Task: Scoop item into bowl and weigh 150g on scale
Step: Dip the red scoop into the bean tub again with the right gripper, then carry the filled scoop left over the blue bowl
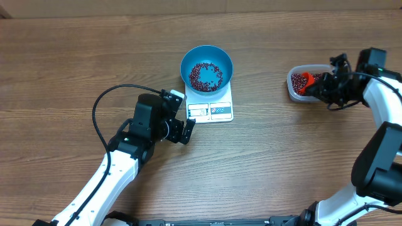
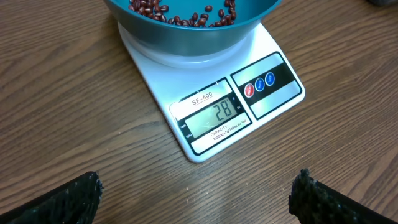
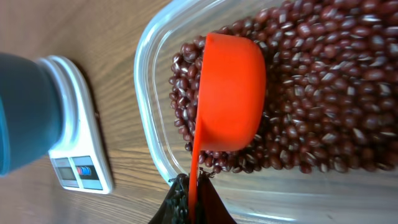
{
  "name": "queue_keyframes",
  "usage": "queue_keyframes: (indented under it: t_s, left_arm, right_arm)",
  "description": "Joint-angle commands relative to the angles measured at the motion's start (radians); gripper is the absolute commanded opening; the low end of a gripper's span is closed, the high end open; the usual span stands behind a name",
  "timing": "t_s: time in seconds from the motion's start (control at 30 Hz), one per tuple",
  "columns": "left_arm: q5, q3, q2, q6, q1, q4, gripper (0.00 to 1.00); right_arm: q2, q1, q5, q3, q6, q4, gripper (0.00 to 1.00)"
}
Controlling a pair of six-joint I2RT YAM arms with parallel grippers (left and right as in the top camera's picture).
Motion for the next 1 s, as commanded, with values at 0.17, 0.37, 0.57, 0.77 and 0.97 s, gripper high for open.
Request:
queue_keyframes:
  t_s: [0.17,0.37,0.57,0.77,0.97]
  left_arm:
    - [-0.006,-0.004,0.006,-0.010,-0.002,0.003,1.00]
    - [-0.006,-0.004,0.006,-0.010,-0.002,0.003,0.99]
    - [-0.006,-0.004,0.006,-0.010,-0.002,0.003,0.99]
    - [-0.006,-0.004,0.006,-0.010,-0.002,0.003,1.00]
    - [-0.006,-0.004,0.006,-0.010,-0.002,0.000,1.00]
  right_arm:
    - [0.004,-0.143,-0.202,-0.006,0.000,-0.021,0.04]
    - [0.004,-0.235,-0.391,-0.006,-0.078,-0.061,0.04]
    - [0.004,-0.235,-0.542,-0.006,-0.157,-0.079,0.04]
    - [0.004,-0.147,-0.623,-0.005,-0.137,-0.079,0.04]
    - [0.004,0.013,-0.627,-0.004,0.153,0.074,0.04]
